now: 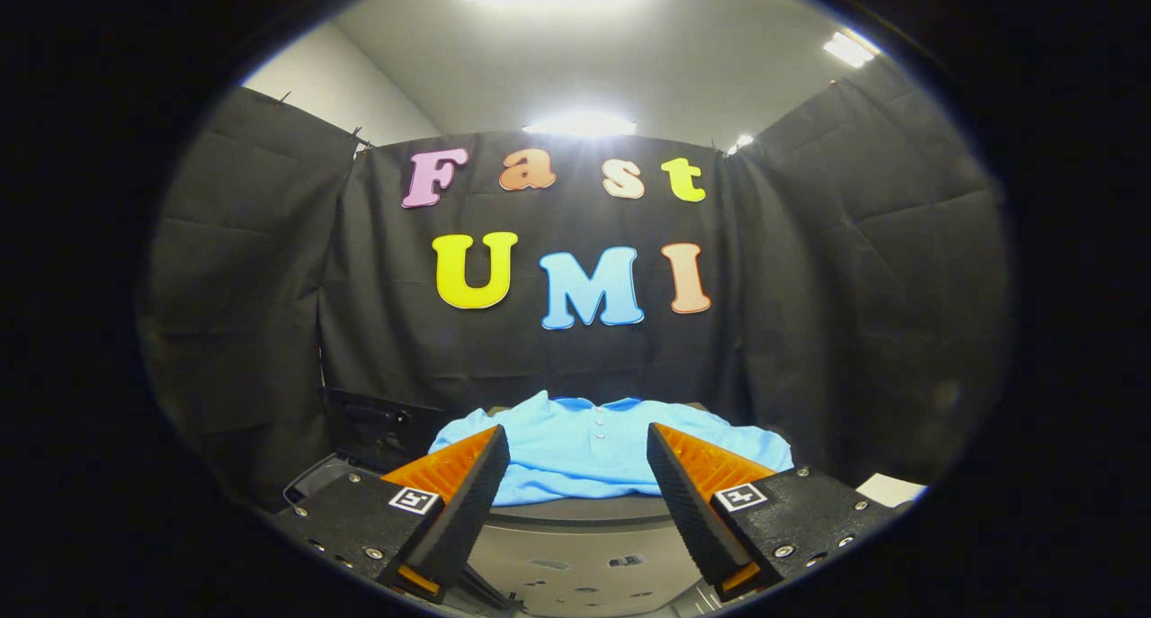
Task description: Put the clothes into the washing machine and then close the washing machine lid.
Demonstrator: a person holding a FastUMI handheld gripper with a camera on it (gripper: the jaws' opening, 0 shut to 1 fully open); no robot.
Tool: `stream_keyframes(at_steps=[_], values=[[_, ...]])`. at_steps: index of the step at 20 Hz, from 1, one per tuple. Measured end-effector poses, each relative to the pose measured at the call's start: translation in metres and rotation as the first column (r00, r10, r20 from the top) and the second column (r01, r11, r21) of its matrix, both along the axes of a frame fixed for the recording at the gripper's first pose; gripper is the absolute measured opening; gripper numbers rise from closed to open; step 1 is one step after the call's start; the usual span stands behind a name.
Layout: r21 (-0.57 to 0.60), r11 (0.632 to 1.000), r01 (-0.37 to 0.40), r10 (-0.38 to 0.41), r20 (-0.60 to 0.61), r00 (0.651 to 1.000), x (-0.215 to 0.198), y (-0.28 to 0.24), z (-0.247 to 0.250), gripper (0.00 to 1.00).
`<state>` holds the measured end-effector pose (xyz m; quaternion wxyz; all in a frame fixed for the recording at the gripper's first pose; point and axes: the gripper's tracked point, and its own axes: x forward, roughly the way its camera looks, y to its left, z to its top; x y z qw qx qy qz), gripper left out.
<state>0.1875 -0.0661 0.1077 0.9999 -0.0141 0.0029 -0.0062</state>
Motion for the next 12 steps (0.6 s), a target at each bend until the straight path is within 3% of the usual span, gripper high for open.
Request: stream_keyframes(at_steps=[12], values=[[-0.021, 0.999, -0.043, 0.041, -0.103, 0.994, 0.091, -0.013, -0.006, 0.96]])
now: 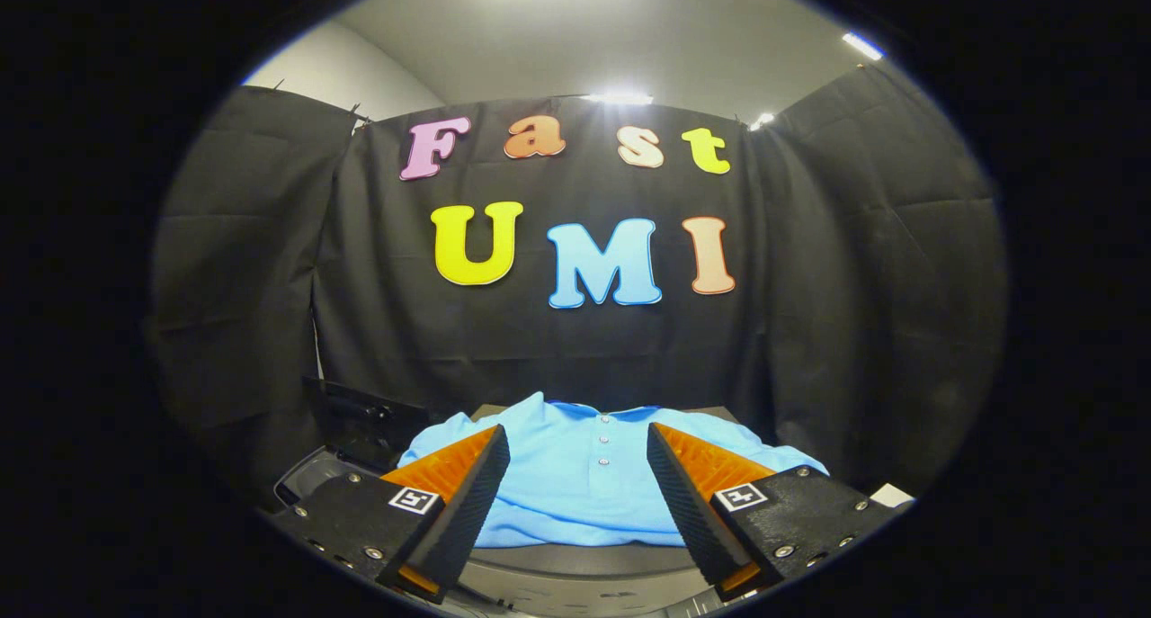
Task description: Put the clothes into the washing machine and then close the washing machine lid.
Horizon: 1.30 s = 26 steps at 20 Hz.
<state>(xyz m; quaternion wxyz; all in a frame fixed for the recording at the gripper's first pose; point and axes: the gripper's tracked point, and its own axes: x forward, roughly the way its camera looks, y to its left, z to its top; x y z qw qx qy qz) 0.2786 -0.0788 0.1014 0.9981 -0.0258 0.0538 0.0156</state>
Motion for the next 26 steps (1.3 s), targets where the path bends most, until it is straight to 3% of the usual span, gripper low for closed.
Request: stream_keyframes(at_steps=[13, 20, 26], values=[[0.015, 1.0, -0.018, 0.021, -0.227, 0.974, 0.083, -0.013, -0.044, 0.96], [0.032, 0.999, -0.01, 0.021, -0.369, 0.929, 0.106, -0.019, -0.077, 0.96], [-0.005, 0.999, -0.05, 0.042, -0.466, 0.884, 0.118, -0.019, -0.1, 0.96]])
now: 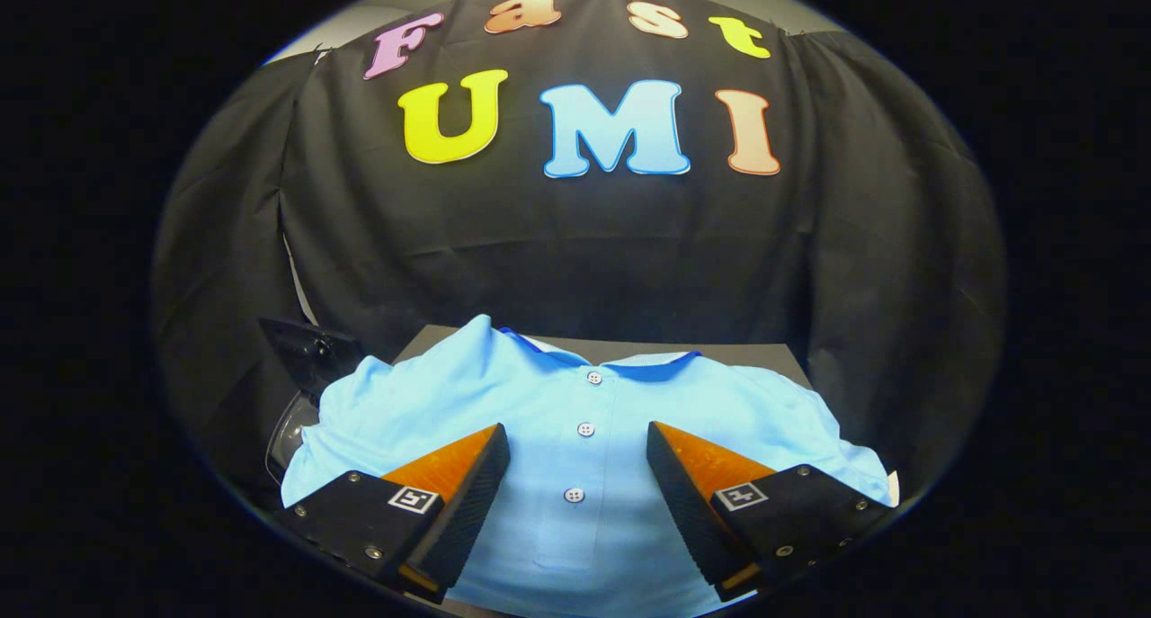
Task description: Put the clothes into the washing machine and then close the washing machine lid.
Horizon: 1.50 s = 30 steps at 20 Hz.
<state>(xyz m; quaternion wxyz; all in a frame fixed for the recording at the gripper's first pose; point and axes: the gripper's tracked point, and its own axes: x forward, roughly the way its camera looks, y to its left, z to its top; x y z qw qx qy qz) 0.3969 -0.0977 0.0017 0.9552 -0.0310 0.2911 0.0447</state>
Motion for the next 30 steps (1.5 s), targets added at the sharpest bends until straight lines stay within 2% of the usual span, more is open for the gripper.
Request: stream_keyframes(at_steps=[3, 6, 10, 12, 13, 14, 15, 16, 18, 20, 23, 26, 30], values=[[-0.027, 0.999, -0.029, 0.027, -0.041, 0.999, -0.004, 0.002, -0.01, 0.95], [0.02, 1.0, 0.008, -0.006, -0.062, 0.998, -0.004, -0.001, -0.012, 0.94], [0.017, 1.0, 0.027, -0.026, -0.042, 0.999, -0.004, -0.001, -0.008, 0.91], [0.027, 0.998, 0.052, -0.051, -0.043, 0.998, -0.002, -0.004, -0.008, 0.87], [0.029, 0.998, 0.054, -0.053, -0.043, 0.998, -0.001, -0.004, -0.009, 0.83], [0.037, 0.998, 0.059, -0.057, -0.046, 0.997, -0.001, -0.001, -0.008, 0.69], [0.049, 0.997, 0.061, -0.058, -0.048, 0.997, -0.003, 0.003, -0.01, 0.59], [0.057, 0.997, 0.057, -0.054, -0.049, 0.997, -0.003, 0.005, -0.01, 0.4], [0.065, 0.997, 0.048, -0.045, -0.048, 0.998, -0.003, 0.006, -0.006, 0.25], [0.061, 0.997, 0.043, -0.041, -0.042, 0.998, -0.003, 0.007, -0.006, 0.14], [0.091, 0.995, 0.05, -0.047, -0.037, 0.998, -0.004, 0.006, -0.005, 0.11], [0.149, 0.985, 0.088, -0.086, -0.018, 0.996, -0.004, 0.006, 0.002, 0.01], [0.114, 0.99, 0.087, -0.092, 0.041, 0.995, -0.005, 0.012, 0.021, 0.01]])
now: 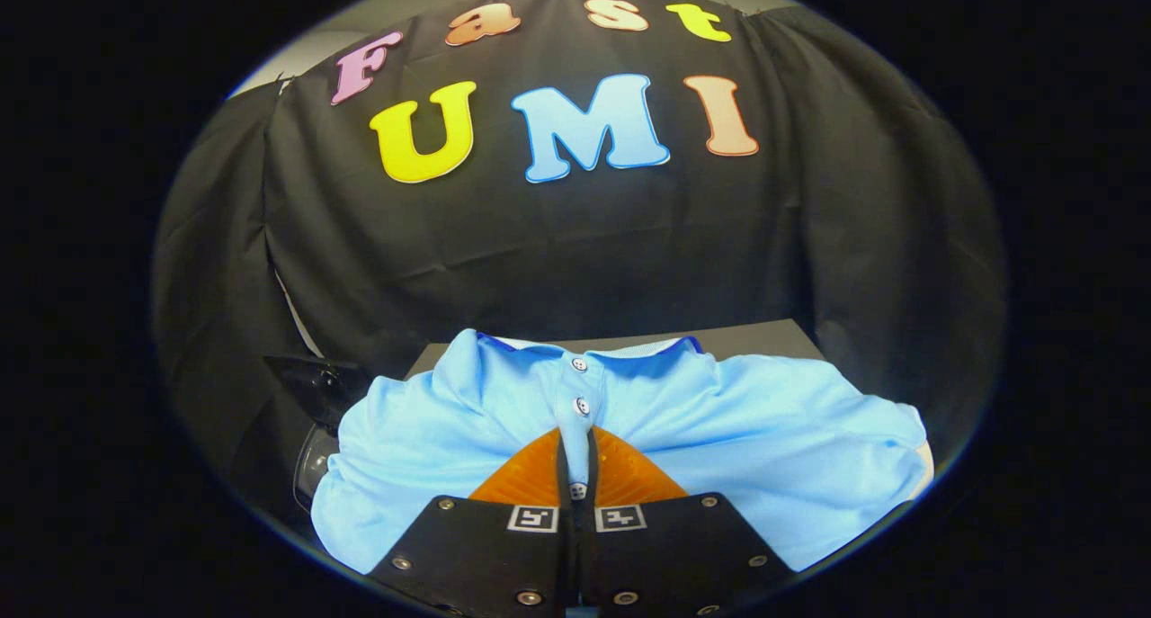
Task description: Put the clothes into the washing machine and then close the washing machine lid.
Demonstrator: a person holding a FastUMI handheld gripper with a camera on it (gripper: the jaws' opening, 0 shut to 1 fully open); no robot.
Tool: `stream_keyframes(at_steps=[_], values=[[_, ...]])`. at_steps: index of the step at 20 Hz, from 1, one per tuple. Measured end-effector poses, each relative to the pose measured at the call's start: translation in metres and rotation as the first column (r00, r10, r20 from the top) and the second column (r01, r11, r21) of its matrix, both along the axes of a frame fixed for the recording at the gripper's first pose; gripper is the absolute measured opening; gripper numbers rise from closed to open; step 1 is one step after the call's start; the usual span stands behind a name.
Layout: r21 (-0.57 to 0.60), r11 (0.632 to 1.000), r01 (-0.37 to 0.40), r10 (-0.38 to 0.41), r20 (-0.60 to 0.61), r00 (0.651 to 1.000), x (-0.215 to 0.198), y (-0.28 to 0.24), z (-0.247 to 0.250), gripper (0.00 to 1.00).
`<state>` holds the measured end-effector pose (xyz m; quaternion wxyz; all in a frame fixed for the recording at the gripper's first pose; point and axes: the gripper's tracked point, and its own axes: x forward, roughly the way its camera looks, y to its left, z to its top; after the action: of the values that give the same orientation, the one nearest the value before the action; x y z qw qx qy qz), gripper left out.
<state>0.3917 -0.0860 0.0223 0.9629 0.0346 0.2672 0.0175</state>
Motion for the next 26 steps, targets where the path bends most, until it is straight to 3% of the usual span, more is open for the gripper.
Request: stream_keyframes(at_steps=[4, 12, 26], values=[[0.021, 1.0, 0.002, -0.003, 0.047, 0.999, -0.003, 0.012, 0.023, 0.01], [0.054, 0.995, -0.083, 0.075, 0.134, 0.988, -0.009, 0.079, 0.064, 0.01], [0.046, 0.971, -0.236, 0.226, 0.16, 0.961, -0.029, 0.208, 0.077, 0.0]])
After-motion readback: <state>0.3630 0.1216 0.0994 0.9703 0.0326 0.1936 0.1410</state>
